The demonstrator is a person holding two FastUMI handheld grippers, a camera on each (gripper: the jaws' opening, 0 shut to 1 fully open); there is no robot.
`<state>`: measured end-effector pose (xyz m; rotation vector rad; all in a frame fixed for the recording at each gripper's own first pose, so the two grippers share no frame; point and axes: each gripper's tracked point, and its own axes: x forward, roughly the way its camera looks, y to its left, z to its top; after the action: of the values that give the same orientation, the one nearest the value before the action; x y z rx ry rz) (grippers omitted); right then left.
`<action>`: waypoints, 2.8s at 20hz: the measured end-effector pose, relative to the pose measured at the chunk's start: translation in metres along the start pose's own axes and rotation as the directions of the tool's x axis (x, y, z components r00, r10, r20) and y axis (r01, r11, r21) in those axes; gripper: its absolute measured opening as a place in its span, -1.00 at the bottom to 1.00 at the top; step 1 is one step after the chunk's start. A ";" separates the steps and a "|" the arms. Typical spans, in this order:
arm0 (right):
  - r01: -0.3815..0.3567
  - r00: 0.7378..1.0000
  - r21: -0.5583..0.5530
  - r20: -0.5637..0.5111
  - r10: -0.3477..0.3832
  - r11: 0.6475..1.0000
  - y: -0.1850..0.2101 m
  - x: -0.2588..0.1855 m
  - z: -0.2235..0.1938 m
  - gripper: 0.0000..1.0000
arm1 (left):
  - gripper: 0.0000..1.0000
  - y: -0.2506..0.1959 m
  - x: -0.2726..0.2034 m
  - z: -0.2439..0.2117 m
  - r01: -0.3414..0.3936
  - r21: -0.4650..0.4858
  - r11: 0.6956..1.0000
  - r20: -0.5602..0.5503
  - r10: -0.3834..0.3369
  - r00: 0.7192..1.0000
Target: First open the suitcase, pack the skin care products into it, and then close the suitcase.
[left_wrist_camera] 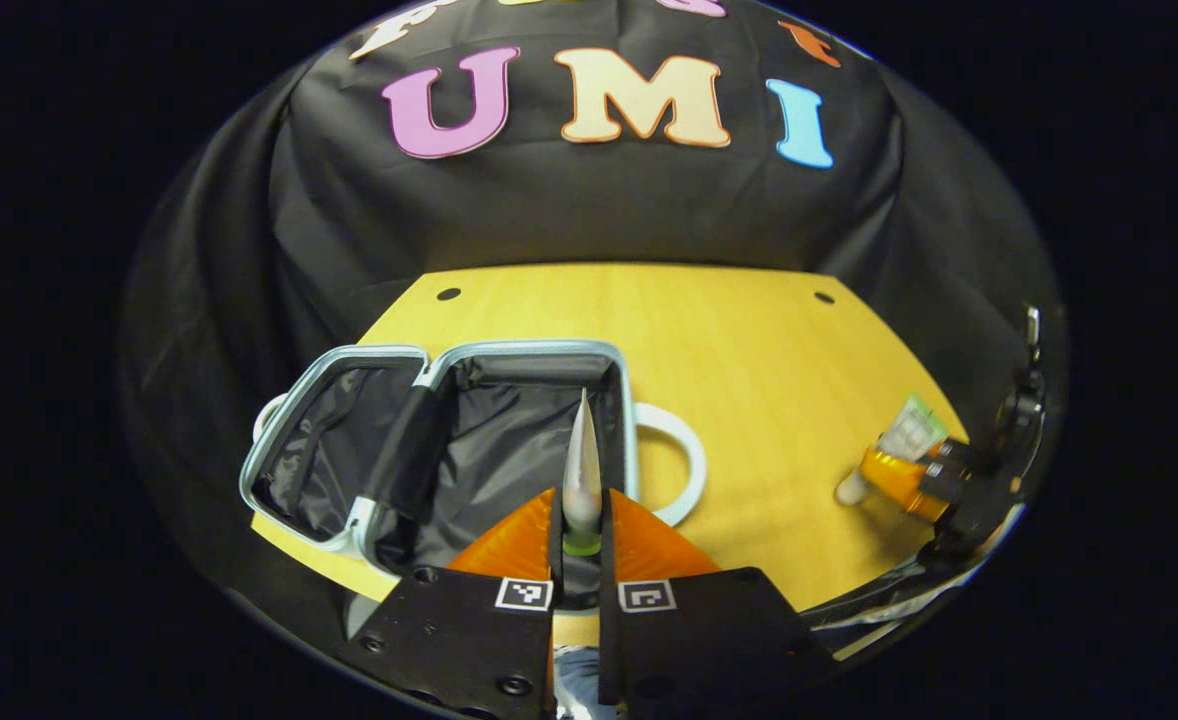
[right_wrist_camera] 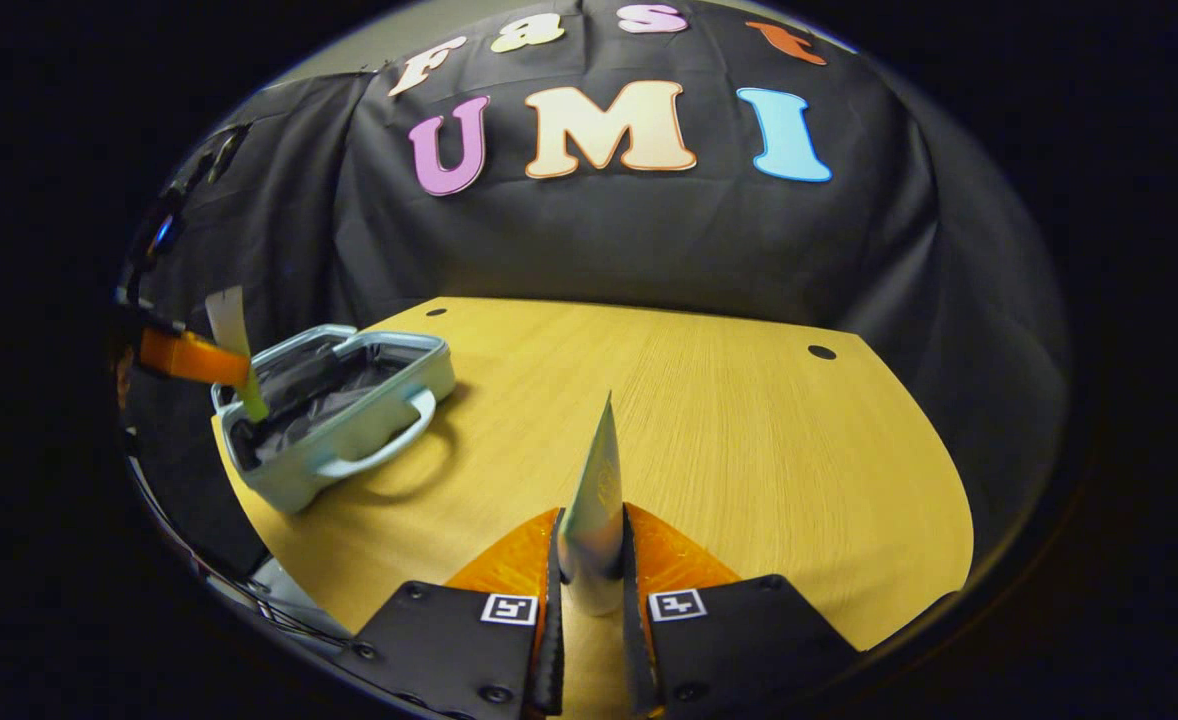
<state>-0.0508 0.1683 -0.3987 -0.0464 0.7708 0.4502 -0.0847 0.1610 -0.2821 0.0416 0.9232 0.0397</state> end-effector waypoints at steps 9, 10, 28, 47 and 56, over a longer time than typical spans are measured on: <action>-0.199 0.980 0.007 -0.001 0.199 0.980 0.165 0.007 0.093 -0.48 | -0.78 0.063 0.048 -0.048 0.074 -0.004 0.997 -0.253 -0.073 0.965; -0.222 0.975 0.014 -0.012 0.222 0.975 0.182 0.011 0.094 -0.48 | -0.77 0.065 0.054 -0.051 0.088 -0.008 0.996 -0.261 -0.087 0.961; -0.217 0.877 0.255 -0.373 0.303 0.942 0.338 0.077 -0.016 -0.48 | 0.62 0.158 0.021 0.011 0.277 -0.161 0.947 0.045 -0.273 0.961; 0.003 0.999 0.299 0.048 -0.018 0.954 0.225 0.014 0.123 0.96 | 0.75 0.465 0.132 -0.033 -0.134 -0.393 0.910 -0.126 0.091 0.988; 0.294 0.933 0.310 0.111 -0.342 0.904 0.125 -0.054 0.127 0.95 | -0.72 0.463 0.158 -0.040 -0.096 -0.395 0.914 -0.211 0.012 0.977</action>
<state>-0.0524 0.2868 -0.2552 0.1355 0.6454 0.0240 -0.0290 0.6319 -0.4078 -0.3275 1.1048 0.2912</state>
